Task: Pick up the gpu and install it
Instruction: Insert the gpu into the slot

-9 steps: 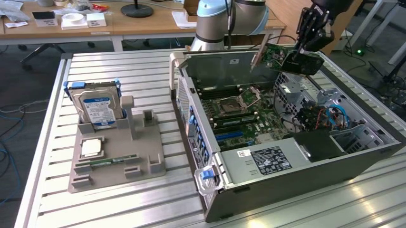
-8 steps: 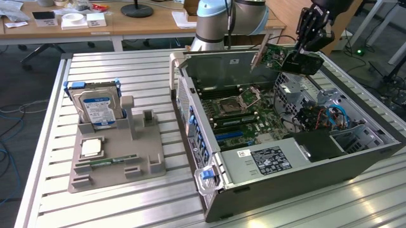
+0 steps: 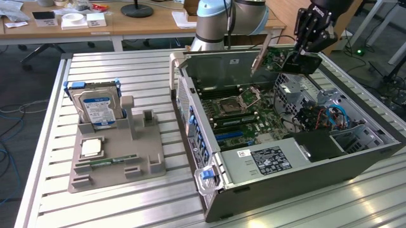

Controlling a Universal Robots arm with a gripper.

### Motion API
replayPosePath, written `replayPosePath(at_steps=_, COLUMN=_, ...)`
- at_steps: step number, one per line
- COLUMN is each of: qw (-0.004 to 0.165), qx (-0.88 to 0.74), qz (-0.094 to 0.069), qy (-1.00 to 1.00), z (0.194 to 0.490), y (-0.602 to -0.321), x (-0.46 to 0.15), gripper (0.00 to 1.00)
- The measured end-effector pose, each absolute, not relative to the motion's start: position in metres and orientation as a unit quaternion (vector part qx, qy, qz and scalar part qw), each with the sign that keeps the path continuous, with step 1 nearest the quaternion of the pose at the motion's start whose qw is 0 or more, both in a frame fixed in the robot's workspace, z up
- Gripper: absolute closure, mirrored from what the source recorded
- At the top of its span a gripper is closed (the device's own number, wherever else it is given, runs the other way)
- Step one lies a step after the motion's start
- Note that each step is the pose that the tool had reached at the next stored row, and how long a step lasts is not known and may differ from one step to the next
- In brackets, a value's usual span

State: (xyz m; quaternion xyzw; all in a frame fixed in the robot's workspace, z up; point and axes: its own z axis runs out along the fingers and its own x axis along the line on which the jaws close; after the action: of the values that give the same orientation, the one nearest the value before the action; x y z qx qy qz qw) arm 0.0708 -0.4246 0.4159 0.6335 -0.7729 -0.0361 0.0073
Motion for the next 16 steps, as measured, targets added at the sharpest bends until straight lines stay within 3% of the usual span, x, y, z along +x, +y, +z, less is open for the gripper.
replayPosePath(at_steps=11, qw=0.013, qx=0.686, qz=-0.031, qy=-0.727, z=0.4145, y=-0.4240, x=0.0703, gripper=0.74)
replayPosePath(at_steps=16, qw=0.007, qx=0.693, qz=-0.025, qy=-0.721, z=0.4116, y=-0.4235, x=0.0694, gripper=0.74)
